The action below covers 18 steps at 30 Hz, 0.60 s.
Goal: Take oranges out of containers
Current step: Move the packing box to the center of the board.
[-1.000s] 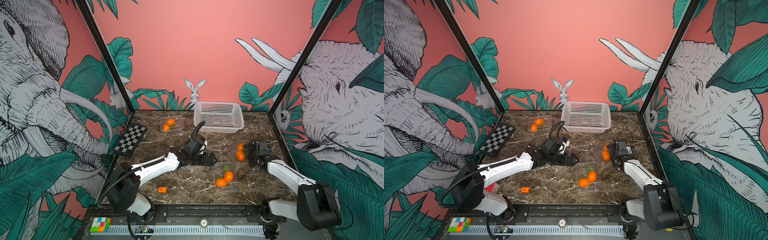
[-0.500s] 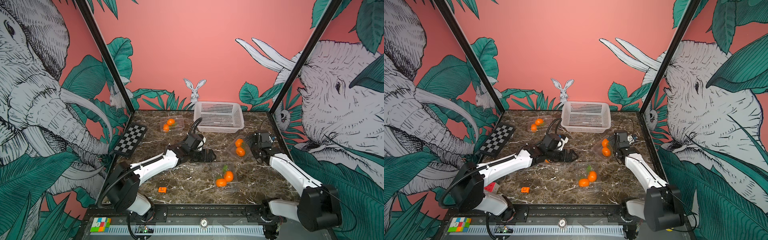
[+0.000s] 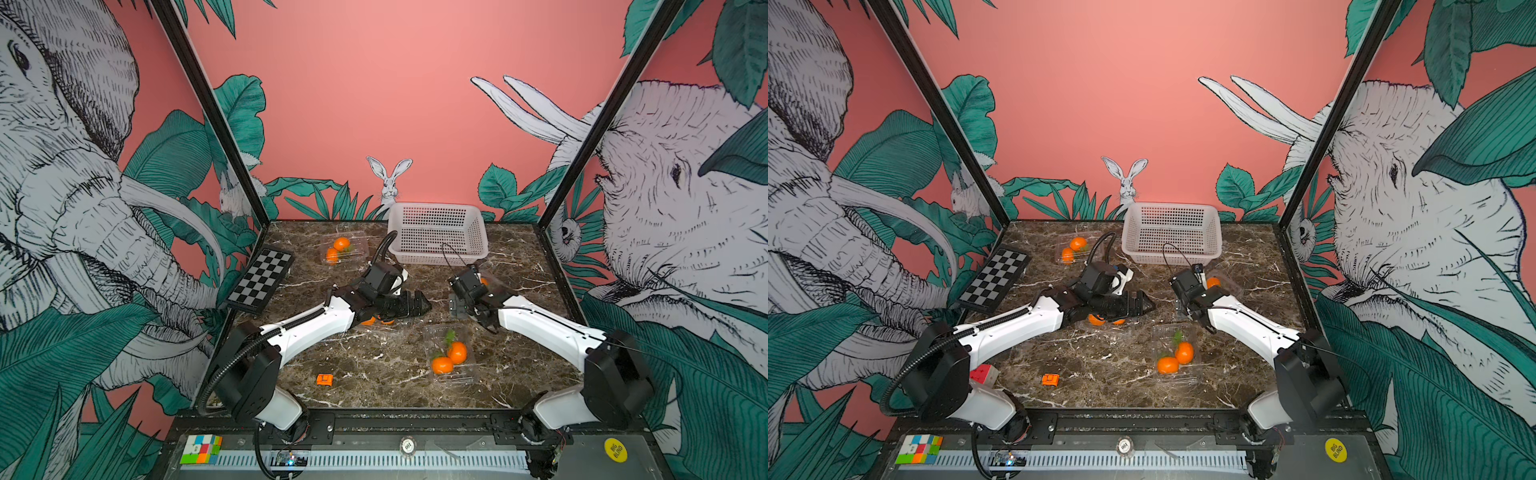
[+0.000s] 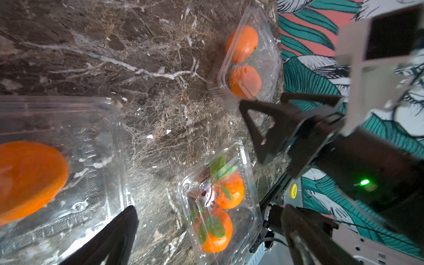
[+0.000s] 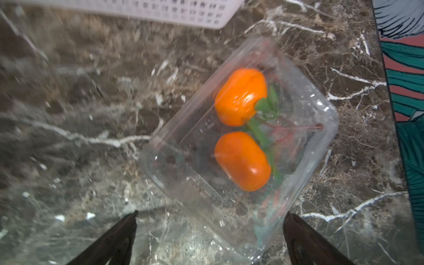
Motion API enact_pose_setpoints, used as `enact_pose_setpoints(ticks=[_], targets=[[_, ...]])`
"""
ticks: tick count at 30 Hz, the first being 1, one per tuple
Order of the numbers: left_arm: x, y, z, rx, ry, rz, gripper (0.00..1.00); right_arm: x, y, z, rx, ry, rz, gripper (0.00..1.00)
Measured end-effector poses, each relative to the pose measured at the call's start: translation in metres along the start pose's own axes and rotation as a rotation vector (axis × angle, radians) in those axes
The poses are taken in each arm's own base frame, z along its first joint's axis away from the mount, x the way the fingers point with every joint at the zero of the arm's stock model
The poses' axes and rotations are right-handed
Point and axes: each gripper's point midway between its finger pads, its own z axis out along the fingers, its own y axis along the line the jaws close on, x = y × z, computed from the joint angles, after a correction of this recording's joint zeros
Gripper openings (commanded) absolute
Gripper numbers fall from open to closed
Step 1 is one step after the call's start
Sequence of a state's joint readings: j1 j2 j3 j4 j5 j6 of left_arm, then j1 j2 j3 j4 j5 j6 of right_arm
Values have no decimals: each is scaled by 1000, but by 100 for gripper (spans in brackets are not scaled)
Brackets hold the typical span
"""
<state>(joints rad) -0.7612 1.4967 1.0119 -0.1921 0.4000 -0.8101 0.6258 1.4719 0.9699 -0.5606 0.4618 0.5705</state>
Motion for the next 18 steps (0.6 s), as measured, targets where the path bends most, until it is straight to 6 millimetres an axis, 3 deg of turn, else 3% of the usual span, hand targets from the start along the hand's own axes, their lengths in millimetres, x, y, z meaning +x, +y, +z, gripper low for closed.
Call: enact_pose_setpoints(ticks=[6,13,15,18], targets=[[3,2,0,-1,3,-27,99,5,-17,13,115,42,-84,99],[14,3,6,-1,26,-52,99,-1,-84,30,175,71,93,99],[16,-3,10,3,36,-41,99,-6,-89,27,159,57,111,99],[13,-14,21,6,42,-24,99,-13,-80,21,94,33,122,99]])
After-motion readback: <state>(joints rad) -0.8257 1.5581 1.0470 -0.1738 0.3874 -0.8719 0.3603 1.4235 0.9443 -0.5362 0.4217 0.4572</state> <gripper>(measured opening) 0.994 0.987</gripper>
